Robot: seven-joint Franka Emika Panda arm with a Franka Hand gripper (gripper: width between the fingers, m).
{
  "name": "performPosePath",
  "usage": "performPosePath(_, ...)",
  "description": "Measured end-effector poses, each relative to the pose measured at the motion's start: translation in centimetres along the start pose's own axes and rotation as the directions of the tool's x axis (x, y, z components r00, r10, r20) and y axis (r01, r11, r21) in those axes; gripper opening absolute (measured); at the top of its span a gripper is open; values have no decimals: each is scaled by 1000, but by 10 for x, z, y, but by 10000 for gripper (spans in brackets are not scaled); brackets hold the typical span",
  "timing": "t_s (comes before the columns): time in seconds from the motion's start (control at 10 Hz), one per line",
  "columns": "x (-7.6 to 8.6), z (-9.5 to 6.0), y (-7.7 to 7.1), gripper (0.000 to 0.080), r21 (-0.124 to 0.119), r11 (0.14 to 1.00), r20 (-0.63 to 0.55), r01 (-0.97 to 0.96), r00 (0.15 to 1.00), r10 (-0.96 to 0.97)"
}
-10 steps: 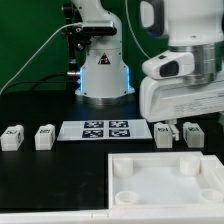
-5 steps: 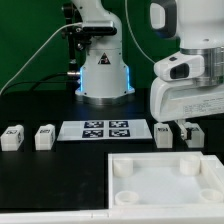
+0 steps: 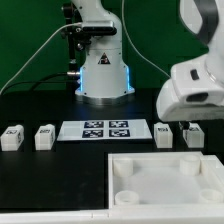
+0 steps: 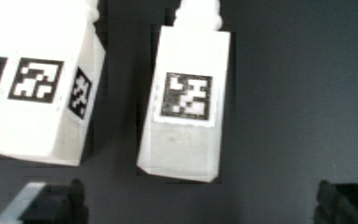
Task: Assemble one leg
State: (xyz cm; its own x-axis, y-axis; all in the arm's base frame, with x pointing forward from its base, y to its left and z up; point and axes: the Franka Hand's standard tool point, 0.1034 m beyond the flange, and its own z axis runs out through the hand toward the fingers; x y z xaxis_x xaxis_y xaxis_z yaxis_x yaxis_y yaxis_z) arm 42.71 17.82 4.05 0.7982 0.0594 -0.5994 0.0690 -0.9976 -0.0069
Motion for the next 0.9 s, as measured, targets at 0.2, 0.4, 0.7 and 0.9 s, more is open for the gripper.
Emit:
performPosePath(0.2, -2, 6, 1, 649, -11, 1000, 117, 1, 993, 0)
performPosePath(0.4, -3, 10, 4, 649, -23, 1000, 279, 4, 960, 3)
performPosePath(0.7, 2, 19, 2, 649, -34, 999, 280, -40, 959, 48)
performPosePath(0.9, -4, 32, 0, 649, -44, 998, 305, -41, 951, 52)
